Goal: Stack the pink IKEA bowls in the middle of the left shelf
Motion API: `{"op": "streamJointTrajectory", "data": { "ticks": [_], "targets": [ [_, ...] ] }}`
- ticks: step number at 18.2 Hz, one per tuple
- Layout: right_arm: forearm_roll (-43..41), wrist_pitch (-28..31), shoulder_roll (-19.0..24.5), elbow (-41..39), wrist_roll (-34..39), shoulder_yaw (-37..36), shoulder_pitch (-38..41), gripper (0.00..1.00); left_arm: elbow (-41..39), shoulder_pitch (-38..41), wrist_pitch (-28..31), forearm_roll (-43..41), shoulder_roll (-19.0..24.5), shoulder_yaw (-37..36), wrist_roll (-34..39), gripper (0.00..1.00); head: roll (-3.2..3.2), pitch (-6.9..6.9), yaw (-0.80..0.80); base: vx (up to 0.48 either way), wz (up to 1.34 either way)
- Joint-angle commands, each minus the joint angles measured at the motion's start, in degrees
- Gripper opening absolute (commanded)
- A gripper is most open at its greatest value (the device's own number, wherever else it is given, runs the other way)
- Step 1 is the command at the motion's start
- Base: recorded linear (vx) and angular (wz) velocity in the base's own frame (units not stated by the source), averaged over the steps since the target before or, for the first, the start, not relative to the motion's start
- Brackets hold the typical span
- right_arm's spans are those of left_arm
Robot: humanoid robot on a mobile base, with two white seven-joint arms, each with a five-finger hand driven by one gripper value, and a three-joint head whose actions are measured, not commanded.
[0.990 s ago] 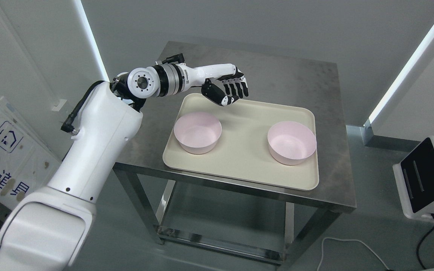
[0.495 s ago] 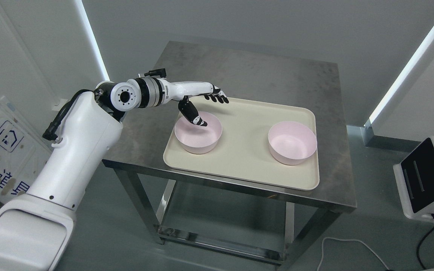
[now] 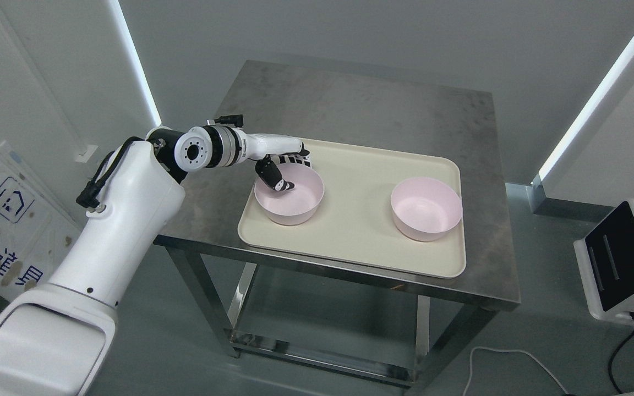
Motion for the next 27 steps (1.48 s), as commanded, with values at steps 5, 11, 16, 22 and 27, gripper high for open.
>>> {"op": "streamJointTrajectory", "data": {
  "ticks": [5,11,16,22,27],
  "targets": [
    [0.00,-0.04,-1.00,-1.93,0.02,-0.62,0.18,1.00,3.89,0.06,-0.20,-1.17,-3.63,5.87,-0.37,0.01,0.00,0.00,0.00,0.000,0.00],
    [0.00,-0.04,-1.00,-1.93,0.02,-0.62,0.09,1.00,3.01,-5.29,0.85,-0.73,-6.85,11.05,-4.23,0.01,0.00,0.00,0.00,0.000,0.00],
    [0.00,-0.04,-1.00,-1.93,0.02,-0.62,0.09,1.00,0.73,-12.15,5.16,4.70,-6.85,-1.64,-3.89,0.01,0.00,0.00,0.00,0.000,-0.01],
    [0.00,-0.04,-1.00,-1.93,0.02,-0.62,0.09,1.00,-8.76,-13.12,4.81,7.95,-6.85,-28.02,7.07,0.02,0.00,0.00,0.00,0.000,0.00],
    [0.00,-0.04,-1.00,-1.93,0.02,-0.62,0.09,1.00,-9.74,-13.12,4.90,20.61,-6.85,-34.64,18.43,0.03,0.00,0.00,0.00,0.000,0.00]
  ]
}}
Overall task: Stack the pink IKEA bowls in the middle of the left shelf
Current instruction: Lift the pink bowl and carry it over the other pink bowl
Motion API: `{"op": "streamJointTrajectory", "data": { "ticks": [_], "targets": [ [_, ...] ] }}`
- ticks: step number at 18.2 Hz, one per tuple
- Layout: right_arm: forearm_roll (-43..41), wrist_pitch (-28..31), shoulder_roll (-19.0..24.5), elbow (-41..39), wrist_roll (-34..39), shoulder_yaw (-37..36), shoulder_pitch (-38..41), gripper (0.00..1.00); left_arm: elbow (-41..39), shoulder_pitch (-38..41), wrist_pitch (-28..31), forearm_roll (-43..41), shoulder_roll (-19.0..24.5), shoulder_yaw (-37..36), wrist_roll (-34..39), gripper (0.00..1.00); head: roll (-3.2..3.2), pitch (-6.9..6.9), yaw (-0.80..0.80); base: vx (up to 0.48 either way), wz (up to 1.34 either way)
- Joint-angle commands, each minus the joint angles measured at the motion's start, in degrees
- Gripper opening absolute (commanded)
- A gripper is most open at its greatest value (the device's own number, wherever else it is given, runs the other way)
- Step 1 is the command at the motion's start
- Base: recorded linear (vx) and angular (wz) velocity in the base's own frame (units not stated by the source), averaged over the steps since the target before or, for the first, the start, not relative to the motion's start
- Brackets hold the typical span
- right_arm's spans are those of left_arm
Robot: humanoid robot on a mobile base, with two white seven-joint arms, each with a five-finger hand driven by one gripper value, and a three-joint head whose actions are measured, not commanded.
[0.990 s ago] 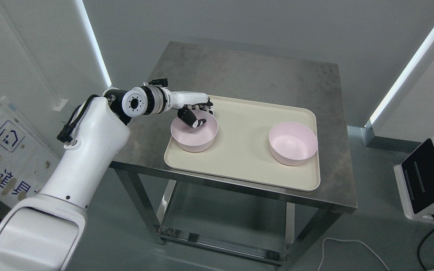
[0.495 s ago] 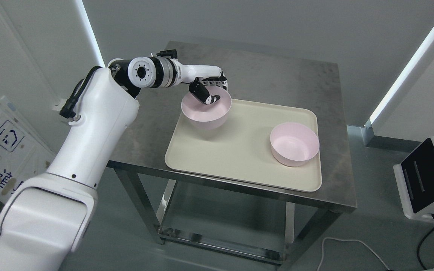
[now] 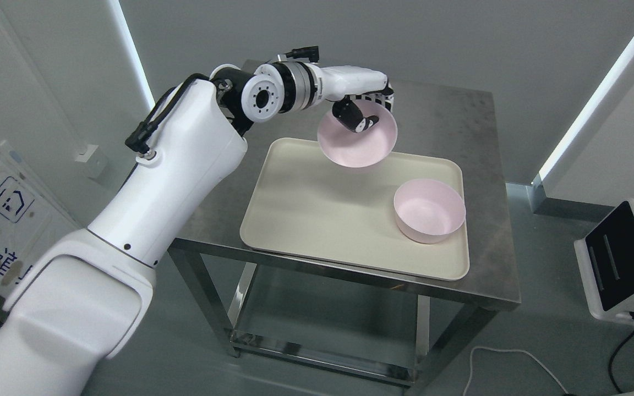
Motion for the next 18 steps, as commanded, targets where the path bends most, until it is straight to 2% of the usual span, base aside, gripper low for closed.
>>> {"op": "streamJointTrajectory", "data": {
  "ticks": [1,3,6,10,14,16,18],
  "targets": [
    [0.00,-0.04,-1.00,-1.93,0.02,-0.62,0.09,1.00,-5.98,-0.92,-0.16,10.95,0.08,-20.58,5.98,0.02,0.00,0.00,0.00,0.000,0.00],
    [0.00,-0.04,-1.00,-1.93,0.02,-0.62,0.09,1.00,-5.81,-0.92,0.72,13.67,0.08,-21.10,6.42,0.03,0.00,0.00,0.00,0.000,0.00],
    [0.00,-0.04,-1.00,-1.93,0.02,-0.62,0.17,1.00,-5.81,-0.92,5.11,20.44,0.08,-21.81,9.75,0.03,0.00,0.00,0.00,0.000,0.00],
    [0.00,-0.04,-1.00,-1.93,0.02,-0.62,0.09,1.00,-4.84,-0.92,8.45,19.31,0.08,-21.99,10.38,0.04,0.00,0.00,0.00,0.000,0.00],
    [0.00,-0.04,-1.00,-1.93,0.02,-0.62,0.09,1.00,-4.67,-0.83,8.46,18.78,0.08,-22.42,10.82,0.06,0.00,0.00,0.00,0.000,0.00],
    [0.00,-0.04,-1.00,-1.93,0.02,-0.62,0.09,1.00,-4.58,-0.83,8.46,18.78,0.08,-22.34,11.43,0.10,0.00,0.00,0.00,0.000,0.00],
    [0.00,-0.04,-1.00,-1.93,0.02,-0.62,0.09,1.00,-3.88,-0.83,8.46,18.61,0.08,-21.81,14.32,0.22,0.00,0.00,0.00,0.000,0.00]
  ]
}}
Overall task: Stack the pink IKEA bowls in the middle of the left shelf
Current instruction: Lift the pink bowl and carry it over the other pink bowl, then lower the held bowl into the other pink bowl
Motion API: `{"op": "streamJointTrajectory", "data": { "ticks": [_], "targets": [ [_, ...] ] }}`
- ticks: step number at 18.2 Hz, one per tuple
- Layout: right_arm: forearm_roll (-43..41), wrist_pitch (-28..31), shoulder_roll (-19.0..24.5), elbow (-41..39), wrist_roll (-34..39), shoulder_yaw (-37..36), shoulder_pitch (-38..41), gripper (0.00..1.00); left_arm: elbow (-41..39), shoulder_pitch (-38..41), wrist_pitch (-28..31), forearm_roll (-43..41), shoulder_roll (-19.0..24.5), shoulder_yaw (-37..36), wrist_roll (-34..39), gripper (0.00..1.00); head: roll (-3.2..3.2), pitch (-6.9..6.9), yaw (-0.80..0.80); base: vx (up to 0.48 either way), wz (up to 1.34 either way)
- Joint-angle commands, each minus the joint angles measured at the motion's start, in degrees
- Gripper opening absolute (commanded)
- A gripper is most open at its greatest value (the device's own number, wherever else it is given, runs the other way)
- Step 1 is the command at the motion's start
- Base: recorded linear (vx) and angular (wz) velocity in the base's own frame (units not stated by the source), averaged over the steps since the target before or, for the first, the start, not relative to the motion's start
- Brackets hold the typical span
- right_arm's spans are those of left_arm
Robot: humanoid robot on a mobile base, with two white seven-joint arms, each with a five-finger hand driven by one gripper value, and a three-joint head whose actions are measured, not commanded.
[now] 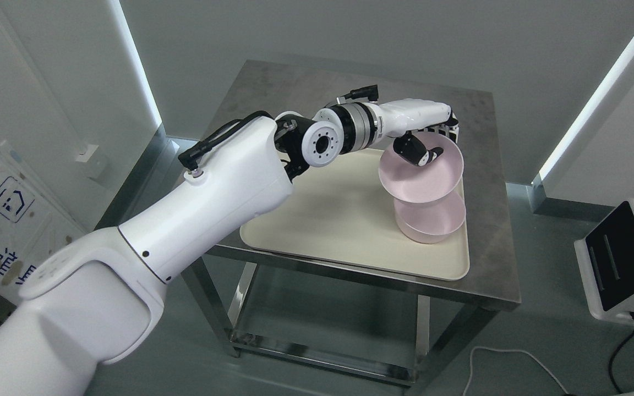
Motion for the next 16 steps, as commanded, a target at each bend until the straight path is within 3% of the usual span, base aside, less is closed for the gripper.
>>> {"op": "streamJointTrajectory", "data": {
  "ticks": [1,3,7,11,16],
  "targets": [
    [0.00,-0.04,-1.00,-1.93,0.02,-0.62,0.17,1.00,0.65,-0.09,0.09,0.38,0.83,-2.88,3.35,0.28,0.00,0.00,0.00,0.000,0.00],
    [0.00,-0.04,-1.00,-1.93,0.02,-0.62,0.09,1.00,1.09,0.00,0.09,0.38,0.83,-0.33,3.36,0.35,0.00,0.00,0.00,0.000,0.00],
    [0.00,-0.04,-1.00,-1.93,0.02,-0.62,0.09,1.00,1.27,0.44,0.45,-0.32,0.83,1.78,2.92,0.61,0.00,0.00,0.00,0.000,0.00],
    [0.00,-0.04,-1.00,-1.93,0.02,-0.62,0.09,1.00,-0.12,4.73,-0.60,-0.15,0.83,7.56,1.96,0.64,0.00,0.00,0.00,0.000,0.00],
    [0.00,-0.04,-1.00,-1.93,0.02,-0.62,0.09,1.00,-13.38,17.03,-6.83,-0.15,0.83,29.69,-7.96,0.64,0.00,0.00,0.00,0.000,0.00]
  ]
}}
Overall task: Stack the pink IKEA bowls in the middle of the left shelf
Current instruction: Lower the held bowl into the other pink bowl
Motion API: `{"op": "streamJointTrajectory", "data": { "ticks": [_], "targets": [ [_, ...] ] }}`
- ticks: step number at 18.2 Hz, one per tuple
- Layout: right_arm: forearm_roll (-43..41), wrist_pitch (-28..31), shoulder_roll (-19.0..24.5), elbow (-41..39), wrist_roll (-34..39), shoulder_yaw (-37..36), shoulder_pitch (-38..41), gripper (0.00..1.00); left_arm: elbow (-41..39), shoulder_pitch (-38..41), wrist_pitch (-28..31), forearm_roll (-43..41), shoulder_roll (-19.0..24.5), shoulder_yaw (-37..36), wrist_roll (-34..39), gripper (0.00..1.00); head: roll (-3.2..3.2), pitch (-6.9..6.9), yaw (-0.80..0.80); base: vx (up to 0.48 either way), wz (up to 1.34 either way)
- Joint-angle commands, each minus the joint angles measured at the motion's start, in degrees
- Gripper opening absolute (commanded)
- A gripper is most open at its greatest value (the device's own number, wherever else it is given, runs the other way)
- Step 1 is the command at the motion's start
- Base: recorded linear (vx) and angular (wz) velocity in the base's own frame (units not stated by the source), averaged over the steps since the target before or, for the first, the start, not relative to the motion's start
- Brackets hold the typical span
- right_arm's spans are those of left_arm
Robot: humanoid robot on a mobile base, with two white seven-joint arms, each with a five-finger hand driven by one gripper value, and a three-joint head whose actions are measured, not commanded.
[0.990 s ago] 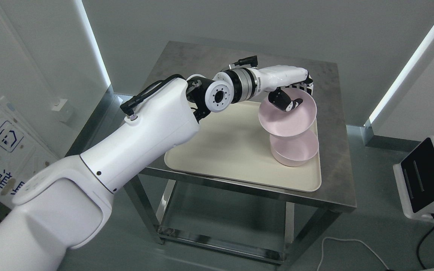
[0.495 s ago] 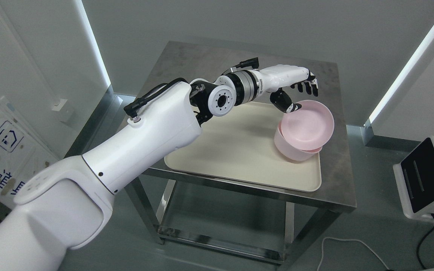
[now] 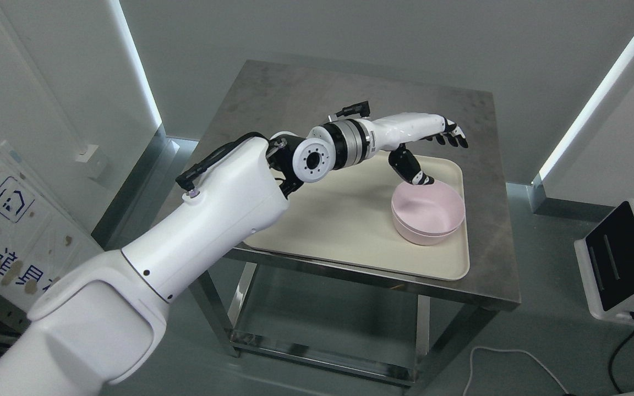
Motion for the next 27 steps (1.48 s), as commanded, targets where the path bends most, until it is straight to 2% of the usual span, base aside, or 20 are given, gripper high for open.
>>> {"op": "streamJointTrajectory", "data": {
  "ticks": [1,4,6,7,9,11,16,19,24,27],
  "targets": [
    [0.00,-0.04,-1.00,-1.93,0.02,-0.62,0.17,1.00,-15.39,11.61,-3.52,0.03,0.95,24.95,-6.27,0.64,0.00,0.00,0.00,0.000,0.00],
    [0.00,-0.04,-1.00,-1.93,0.02,-0.62,0.09,1.00,-23.06,14.53,-3.43,0.03,0.95,27.17,-12.77,0.68,0.00,0.00,0.00,0.000,0.00],
    [0.00,-0.04,-1.00,-1.93,0.02,-0.62,0.09,1.00,-23.43,15.23,-3.34,-0.84,0.95,26.04,-17.69,0.68,0.00,0.00,0.00,0.000,0.00],
    [0.00,-0.04,-1.00,-1.93,0.02,-0.62,0.09,1.00,-23.17,15.67,-3.25,-5.20,0.95,24.46,-19.37,0.67,0.00,0.00,0.00,0.000,0.00],
    [0.00,-0.04,-1.00,-1.93,0.02,-0.62,0.09,1.00,-21.94,17.33,-3.17,-16.52,0.95,22.60,-20.35,0.67,0.00,0.00,0.00,0.000,0.00],
    [0.00,-0.04,-1.00,-1.93,0.02,-0.62,0.09,1.00,-20.45,18.22,-3.17,-23.23,0.95,21.91,-20.44,0.67,0.00,0.00,0.00,0.000,0.00],
    [0.00,-0.04,-1.00,-1.93,0.02,-0.62,0.09,1.00,-16.84,17.96,-3.17,-30.90,0.95,19.45,-20.26,0.66,0.00,0.00,0.00,0.000,0.00],
    [0.00,-0.04,-1.00,-1.93,0.02,-0.62,0.09,1.00,-16.75,17.96,-3.17,-31.96,0.95,13.83,-20.26,0.64,0.00,0.00,0.00,0.000,0.00],
    [0.00,-0.04,-1.00,-1.93,0.02,-0.62,0.17,1.00,-16.57,17.87,-3.43,-32.05,0.95,11.79,-19.83,0.41,0.00,0.00,0.00,0.000,0.00],
    [0.00,-0.04,-1.00,-1.93,0.02,-0.62,0.09,1.00,-16.66,17.87,-3.95,-31.79,0.95,12.58,-18.77,0.17,0.00,0.00,0.00,0.000,0.00]
  ]
}}
